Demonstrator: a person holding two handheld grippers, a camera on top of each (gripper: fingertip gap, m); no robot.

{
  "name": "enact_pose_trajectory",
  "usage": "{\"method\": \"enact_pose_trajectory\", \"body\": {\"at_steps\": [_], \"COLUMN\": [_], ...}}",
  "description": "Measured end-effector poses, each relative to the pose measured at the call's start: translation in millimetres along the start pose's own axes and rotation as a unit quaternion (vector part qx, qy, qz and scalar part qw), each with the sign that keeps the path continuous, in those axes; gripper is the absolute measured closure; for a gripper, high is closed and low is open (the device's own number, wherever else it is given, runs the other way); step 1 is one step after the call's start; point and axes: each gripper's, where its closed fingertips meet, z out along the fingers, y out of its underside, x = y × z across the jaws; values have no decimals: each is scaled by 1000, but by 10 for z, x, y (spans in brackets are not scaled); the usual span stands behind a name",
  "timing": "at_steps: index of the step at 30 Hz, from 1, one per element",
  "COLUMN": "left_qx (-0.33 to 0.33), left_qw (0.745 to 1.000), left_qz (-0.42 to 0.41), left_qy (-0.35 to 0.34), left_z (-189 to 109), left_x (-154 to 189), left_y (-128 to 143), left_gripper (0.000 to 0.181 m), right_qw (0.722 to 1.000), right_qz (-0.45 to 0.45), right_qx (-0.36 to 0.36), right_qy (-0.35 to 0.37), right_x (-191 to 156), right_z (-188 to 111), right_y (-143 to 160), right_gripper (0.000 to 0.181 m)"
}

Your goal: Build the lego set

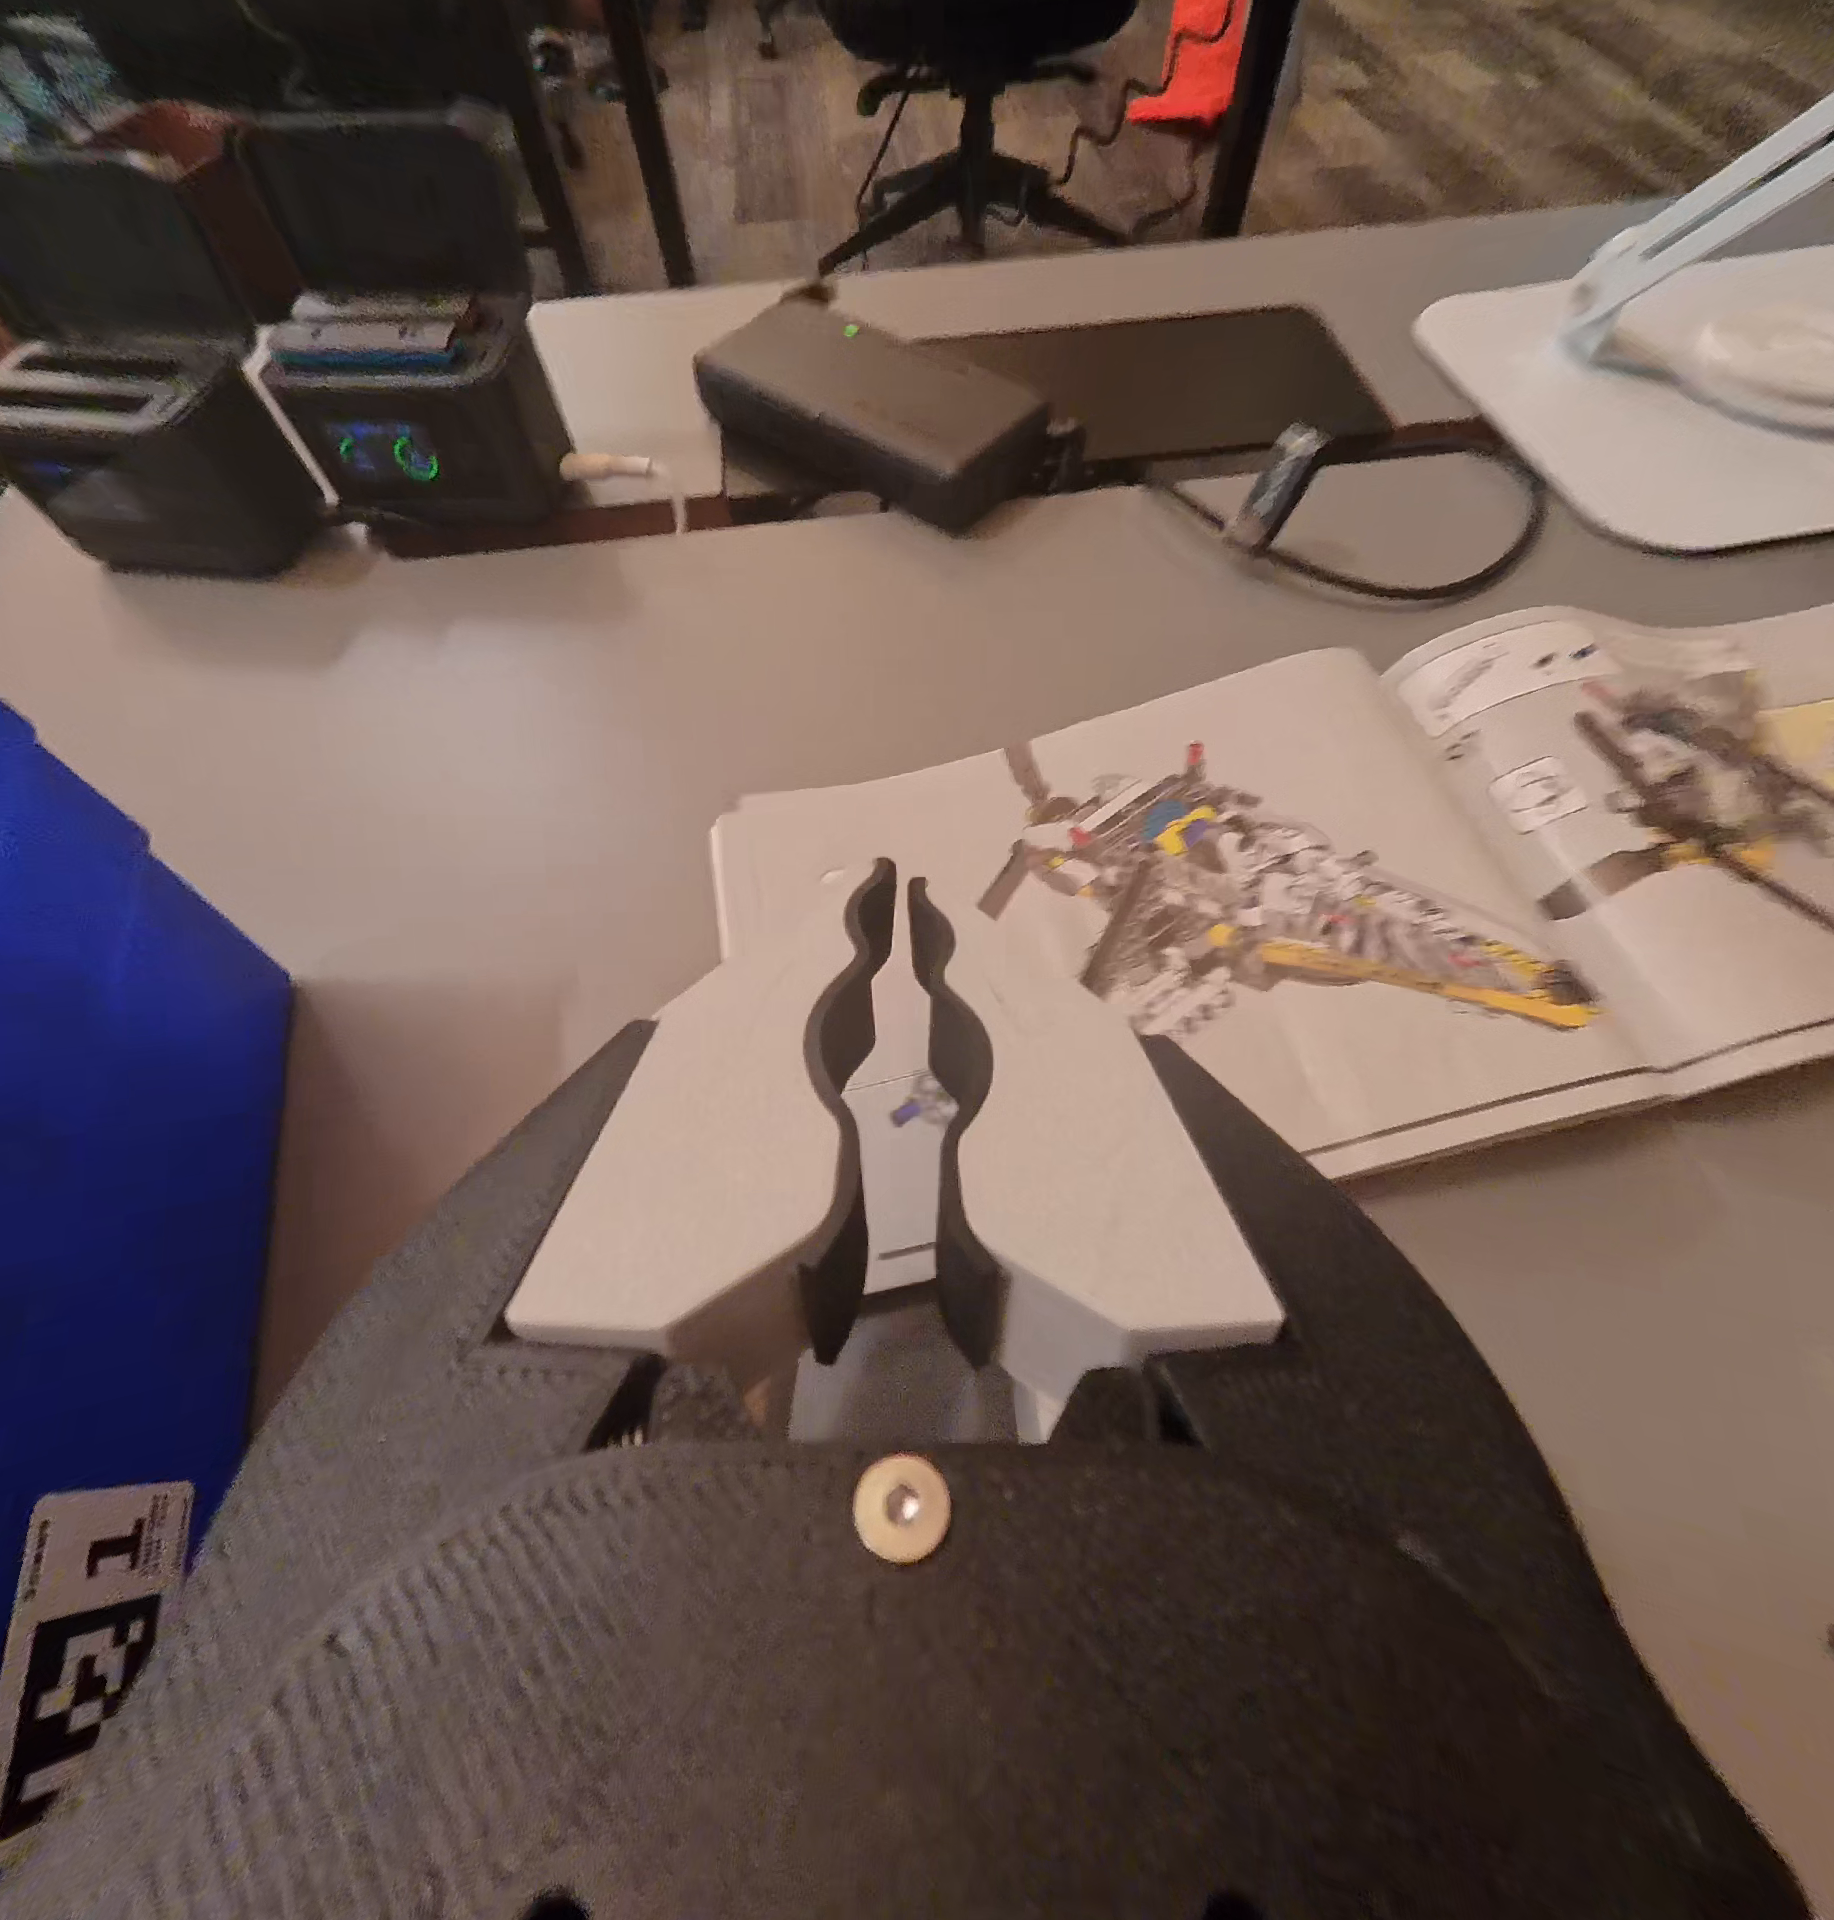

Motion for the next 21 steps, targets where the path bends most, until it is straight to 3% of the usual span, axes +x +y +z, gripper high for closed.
{"method": "enact_pose_trajectory", "body": {"at_steps": [3,6,7,10,11,14,16,17,19,21], "left_qx": [47,81,74,25,12,-37,-75,-94,-128,-154], "left_qw": [997,976,966,932,922,908,898,889,871,859], "left_qz": [-21,-41,-37,-5,11,70,77,70,52,48], "left_qy": [65,198,245,363,387,412,427,443,471,486], "left_z": [-207,-451,-510,-607,-608,-457,-358,-351,-378,-431], "left_x": [402,1181,1483,2357,2608,3185,3476,3616,3844,3989], "left_y": [-286,-569,-606,-579,-546,-347,-195,-125,-1,130], "left_gripper": [176,169,166,158,156,154,155,154,154,154], "right_qw": [999,978,959,875,849,773,708,680,665,681], "right_qz": [35,152,197,301,325,412,495,539,584,577], "right_qx": [-18,-121,-175,-319,-348,-396,-405,-388,-357,-355], "right_qy": [-2,-75,-104,-204,-228,-275,-298,-309,-300,-279], "right_x": [14,-178,-271,-631,-727,-936,-1022,-1033,-971,-907], "right_z": [33,122,137,90,72,38,42,74,157,203], "right_y": [26,179,285,564,625,738,743,694,682,754], "right_gripper": [181,176,167,112,101,96,88,97,101,106]}}
